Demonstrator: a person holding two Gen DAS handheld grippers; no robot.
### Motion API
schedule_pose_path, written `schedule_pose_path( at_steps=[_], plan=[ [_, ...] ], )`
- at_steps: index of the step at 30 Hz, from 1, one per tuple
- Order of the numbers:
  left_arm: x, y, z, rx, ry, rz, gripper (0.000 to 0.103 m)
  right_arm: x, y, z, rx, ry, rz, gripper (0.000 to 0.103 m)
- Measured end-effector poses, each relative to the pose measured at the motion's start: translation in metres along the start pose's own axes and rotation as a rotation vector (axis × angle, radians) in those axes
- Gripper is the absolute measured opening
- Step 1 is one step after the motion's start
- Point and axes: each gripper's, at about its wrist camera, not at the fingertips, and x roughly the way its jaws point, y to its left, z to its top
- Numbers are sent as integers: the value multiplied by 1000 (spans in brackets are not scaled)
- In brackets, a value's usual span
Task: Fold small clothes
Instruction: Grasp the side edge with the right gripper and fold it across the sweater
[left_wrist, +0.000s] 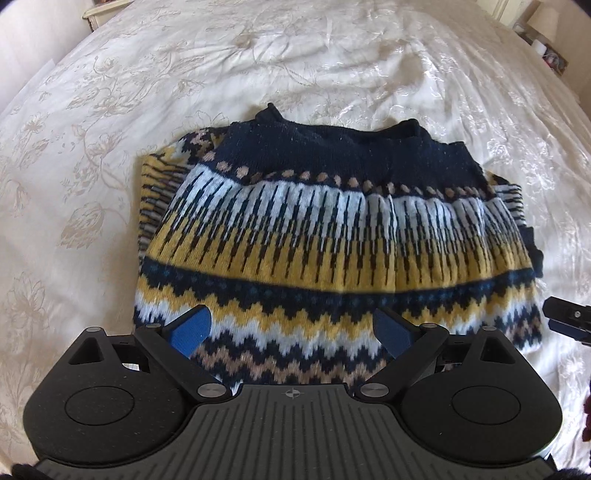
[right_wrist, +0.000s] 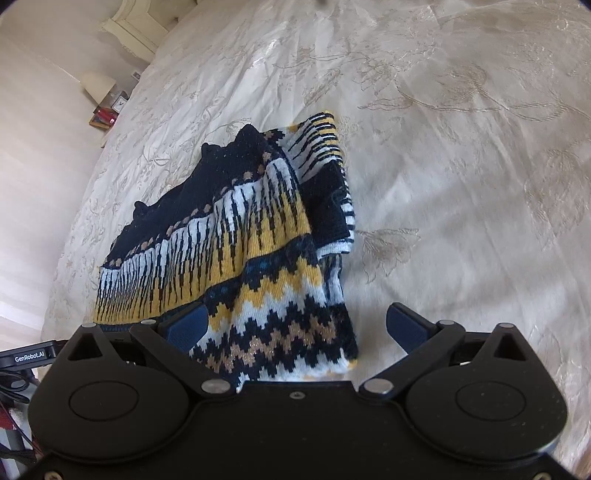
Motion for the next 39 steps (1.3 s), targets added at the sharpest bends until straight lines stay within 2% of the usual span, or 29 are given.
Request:
schedule_pose_path(
  at_steps=[14, 17, 20, 30, 33, 37, 39],
  plan=[
    [76, -10, 51, 34, 46, 72, 96, 49, -15, 44, 21, 78, 117, 103],
    [91, -9, 57, 44, 59, 79, 103, 61, -14, 52, 26, 92, 147, 103],
    [102, -9, 62, 46, 73, 75, 103, 72, -14, 57, 28, 108, 174, 103],
    [107, -7, 65, 36, 55, 73, 103, 92, -22, 68, 56, 93, 327, 103],
    [106, -7, 59, 36, 59, 72, 103, 95, -21, 70, 69, 80, 351, 103],
    [104, -5, 65, 33, 100, 66, 102, 97, -17, 70, 71, 69, 339, 103],
    [93, -7, 63, 29, 79, 64, 100, 97, -15, 69, 58, 65, 335, 103]
  ],
)
